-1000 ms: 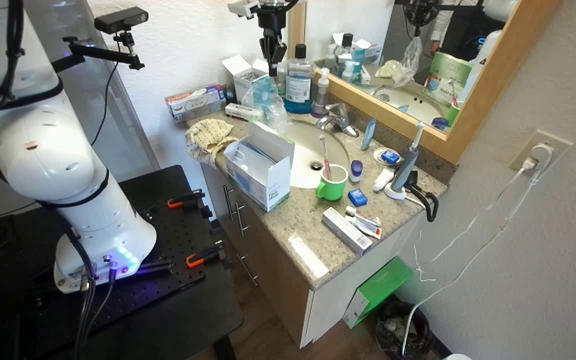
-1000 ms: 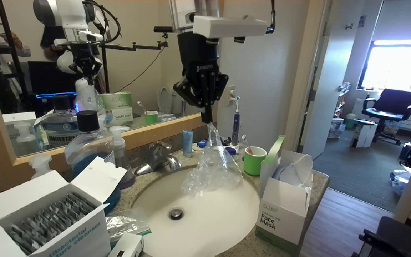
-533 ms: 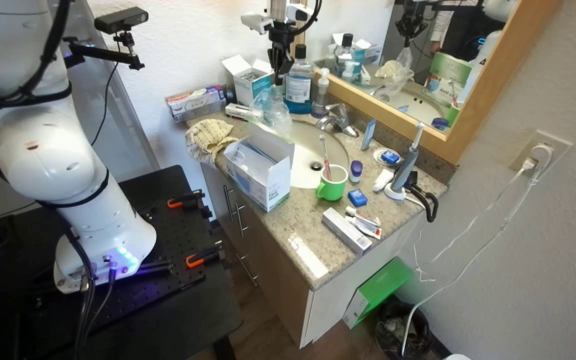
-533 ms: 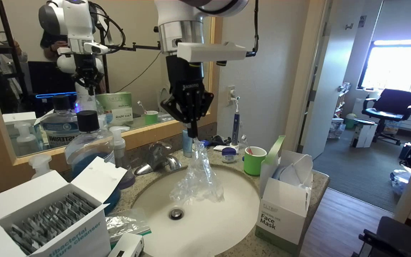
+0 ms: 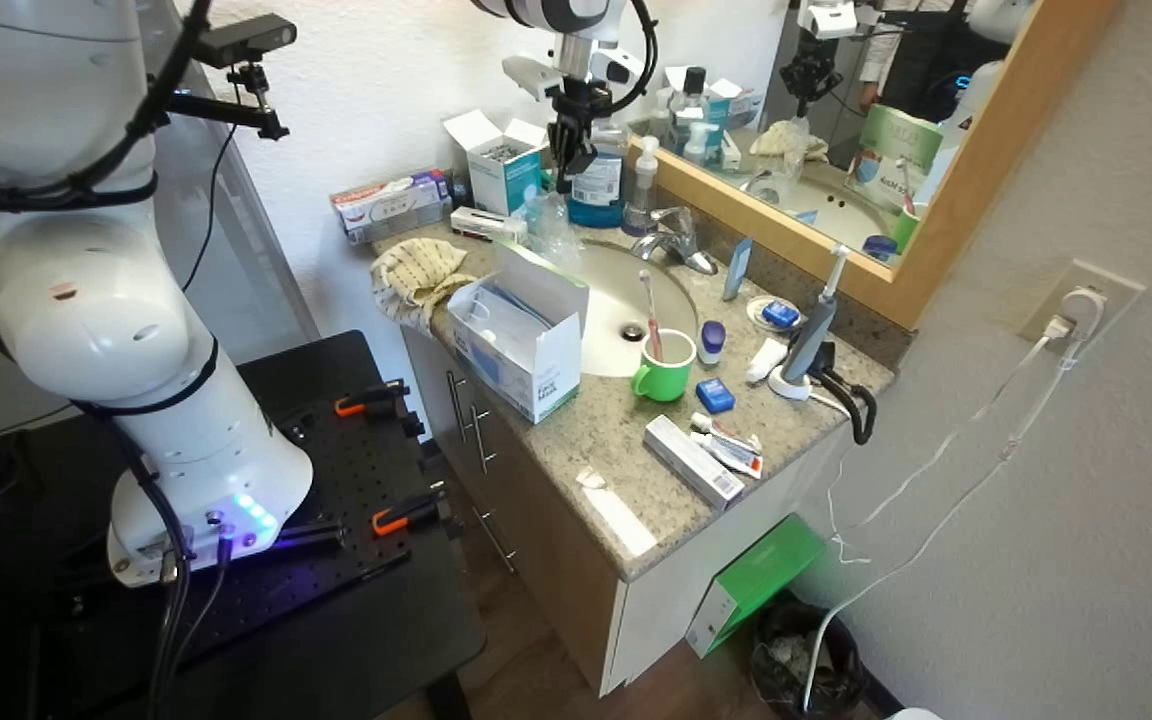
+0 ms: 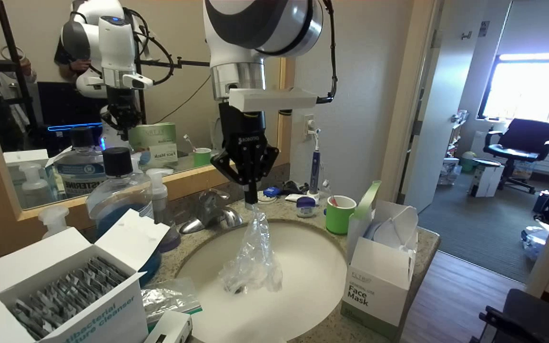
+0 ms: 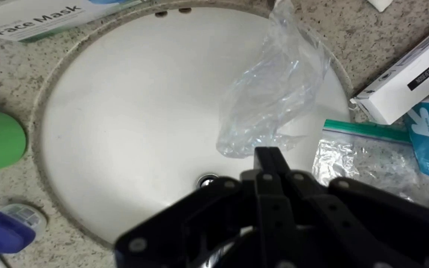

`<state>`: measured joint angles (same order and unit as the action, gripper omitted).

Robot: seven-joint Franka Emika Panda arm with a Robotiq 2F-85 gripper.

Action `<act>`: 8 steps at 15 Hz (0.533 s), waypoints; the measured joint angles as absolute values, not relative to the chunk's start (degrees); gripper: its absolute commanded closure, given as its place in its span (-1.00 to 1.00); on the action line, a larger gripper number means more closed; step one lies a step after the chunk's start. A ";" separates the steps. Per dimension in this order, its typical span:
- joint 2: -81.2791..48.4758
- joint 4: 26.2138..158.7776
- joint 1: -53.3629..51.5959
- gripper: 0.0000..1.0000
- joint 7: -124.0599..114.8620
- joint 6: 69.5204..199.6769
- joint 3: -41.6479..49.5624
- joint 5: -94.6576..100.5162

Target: Take the plastic from the white box and place it in the sink

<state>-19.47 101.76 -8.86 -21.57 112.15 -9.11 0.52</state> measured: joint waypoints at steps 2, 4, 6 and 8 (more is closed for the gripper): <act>-20.16 101.15 -8.84 0.32 -21.57 112.27 -8.51 -0.24; -20.26 100.87 -8.83 0.02 -21.57 112.82 -7.82 -1.26; -20.24 100.71 -8.79 -0.25 -21.62 113.61 -7.29 -1.64; -20.24 100.64 -8.80 -0.55 -21.65 114.06 -6.90 -1.73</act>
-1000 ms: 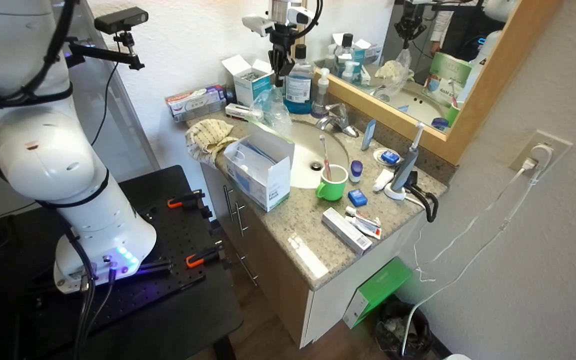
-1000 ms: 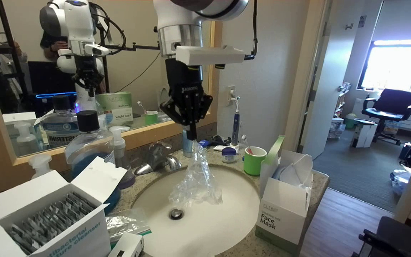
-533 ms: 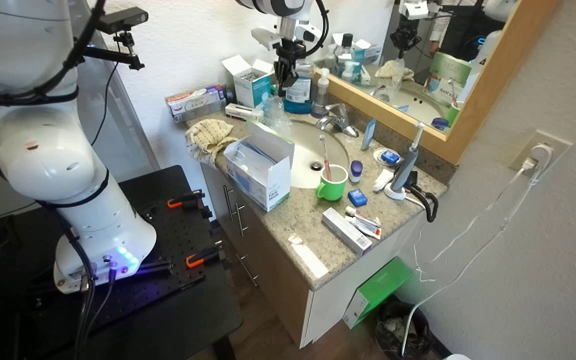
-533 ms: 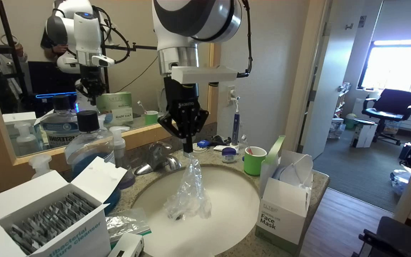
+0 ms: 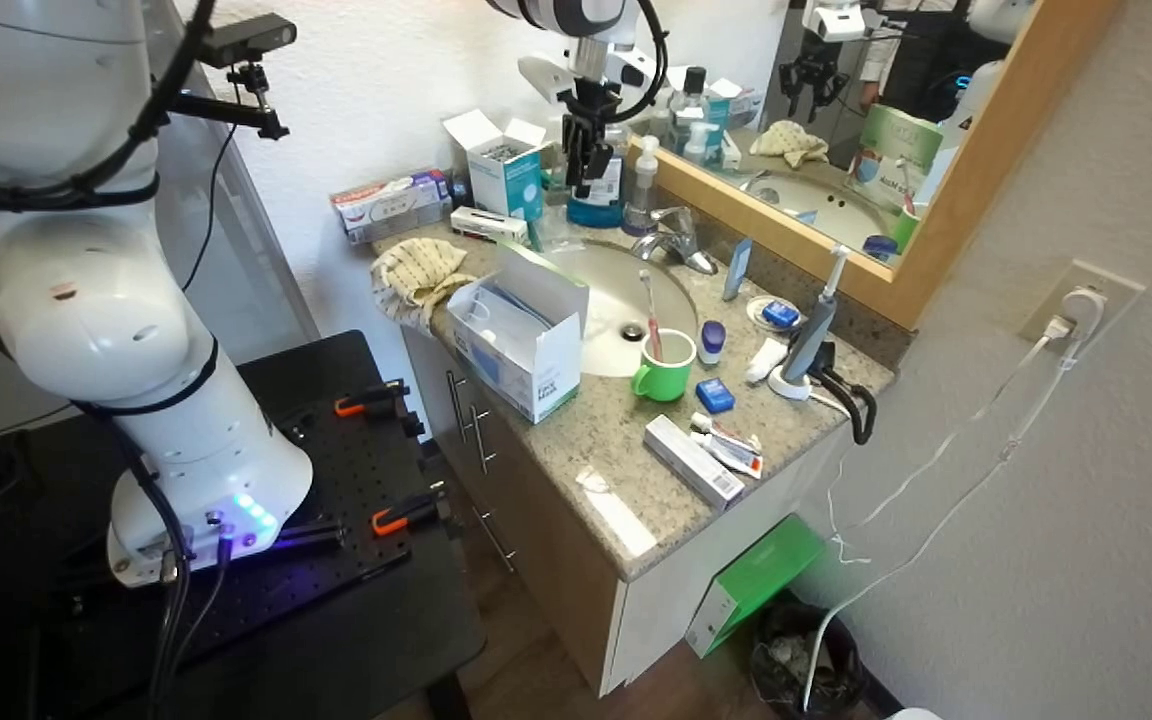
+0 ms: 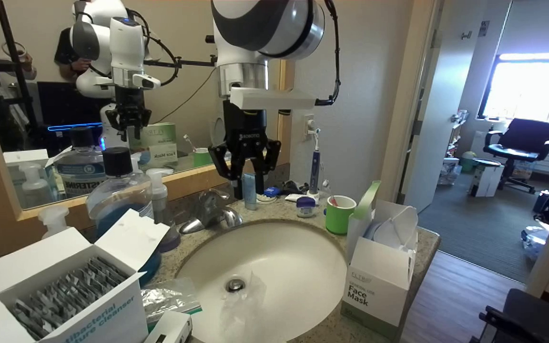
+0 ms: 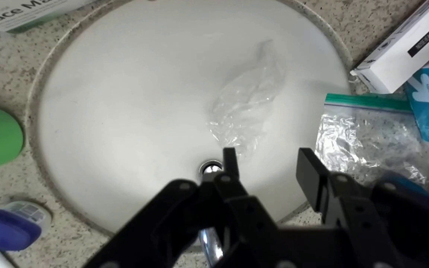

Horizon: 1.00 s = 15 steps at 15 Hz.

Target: Take the plastic from the white box and place it in the sink

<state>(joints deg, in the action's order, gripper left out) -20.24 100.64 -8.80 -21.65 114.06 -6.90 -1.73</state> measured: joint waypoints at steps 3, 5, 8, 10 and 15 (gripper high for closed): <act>-20.18 100.58 -8.80 -1.00 -21.71 114.20 -6.69 -1.89; -19.82 100.59 -8.80 -1.00 -21.75 114.21 -6.49 -1.91; -18.05 101.28 -8.79 -1.00 -21.76 114.21 -6.30 -1.96; -15.81 102.72 -8.80 -1.00 -21.75 114.21 -6.30 -2.13; -9.79 107.32 -8.73 -1.00 -21.75 114.34 -6.29 -3.41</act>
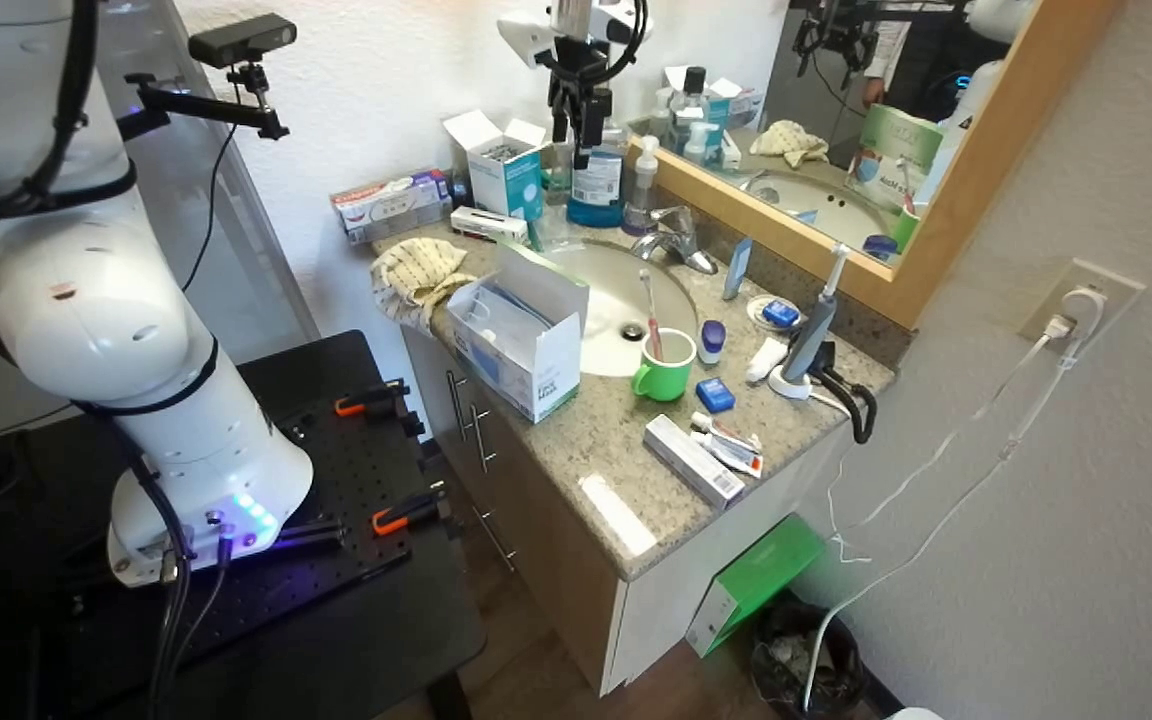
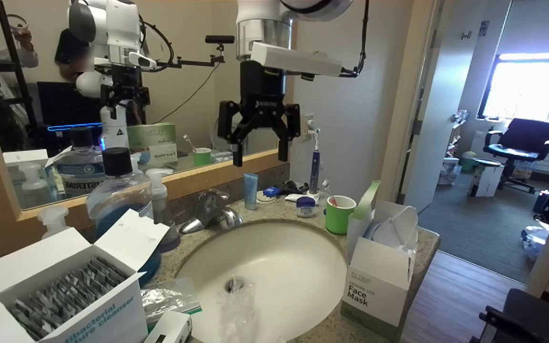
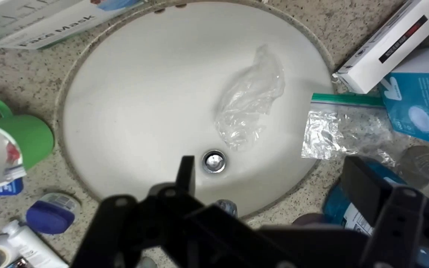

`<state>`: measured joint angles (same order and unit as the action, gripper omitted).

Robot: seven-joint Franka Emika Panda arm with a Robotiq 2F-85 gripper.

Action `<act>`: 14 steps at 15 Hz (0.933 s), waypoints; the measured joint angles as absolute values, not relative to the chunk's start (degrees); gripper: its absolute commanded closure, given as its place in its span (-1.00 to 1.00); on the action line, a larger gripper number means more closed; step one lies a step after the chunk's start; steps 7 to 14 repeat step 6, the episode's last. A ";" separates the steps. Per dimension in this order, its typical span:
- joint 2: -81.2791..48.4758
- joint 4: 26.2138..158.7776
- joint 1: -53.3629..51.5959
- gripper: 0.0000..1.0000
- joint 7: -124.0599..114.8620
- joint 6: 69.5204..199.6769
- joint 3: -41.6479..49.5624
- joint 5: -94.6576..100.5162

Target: Take the plastic from the white box and place it in the sink

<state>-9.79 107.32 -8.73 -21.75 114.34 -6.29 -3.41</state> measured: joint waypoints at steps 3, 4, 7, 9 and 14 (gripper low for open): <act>-9.48 107.94 -8.72 -1.00 -21.75 114.59 -6.28 -3.42; -9.49 108.00 -8.72 -1.00 -21.75 114.69 -6.28 -3.42; -9.49 108.01 -8.72 -1.00 -21.75 114.73 -6.28 -3.42; -9.49 108.01 -8.72 -1.00 -21.75 114.73 -6.28 -3.42; -9.49 108.01 -8.72 -1.00 -21.75 114.73 -6.28 -3.42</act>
